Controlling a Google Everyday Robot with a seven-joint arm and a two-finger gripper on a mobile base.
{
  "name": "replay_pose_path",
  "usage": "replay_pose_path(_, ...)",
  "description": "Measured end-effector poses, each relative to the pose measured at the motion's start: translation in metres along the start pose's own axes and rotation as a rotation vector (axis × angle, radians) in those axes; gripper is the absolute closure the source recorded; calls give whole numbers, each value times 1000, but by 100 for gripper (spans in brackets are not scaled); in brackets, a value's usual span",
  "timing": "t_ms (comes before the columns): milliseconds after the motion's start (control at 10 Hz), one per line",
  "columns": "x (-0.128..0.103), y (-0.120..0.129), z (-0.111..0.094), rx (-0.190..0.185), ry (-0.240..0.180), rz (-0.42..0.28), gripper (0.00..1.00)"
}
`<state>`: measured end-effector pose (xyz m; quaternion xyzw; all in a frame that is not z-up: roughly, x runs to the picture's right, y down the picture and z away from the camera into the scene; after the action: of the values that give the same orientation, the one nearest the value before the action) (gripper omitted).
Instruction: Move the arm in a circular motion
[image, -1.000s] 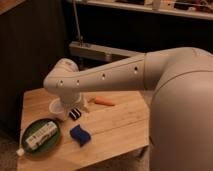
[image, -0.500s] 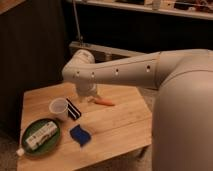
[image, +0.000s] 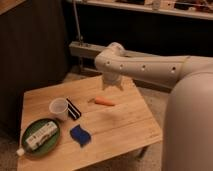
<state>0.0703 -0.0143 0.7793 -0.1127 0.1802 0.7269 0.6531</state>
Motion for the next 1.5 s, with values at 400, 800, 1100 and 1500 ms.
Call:
replay_pose_path(400, 18, -102, 4, -5, 12, 117, 35)
replay_pose_path(800, 97, -135, -17, -23, 103, 84, 35)
replay_pose_path(1100, 158, -101, -43, -28, 179, 10, 35)
replay_pose_path(1500, 218, 6, -83, -84, 263, -178, 35)
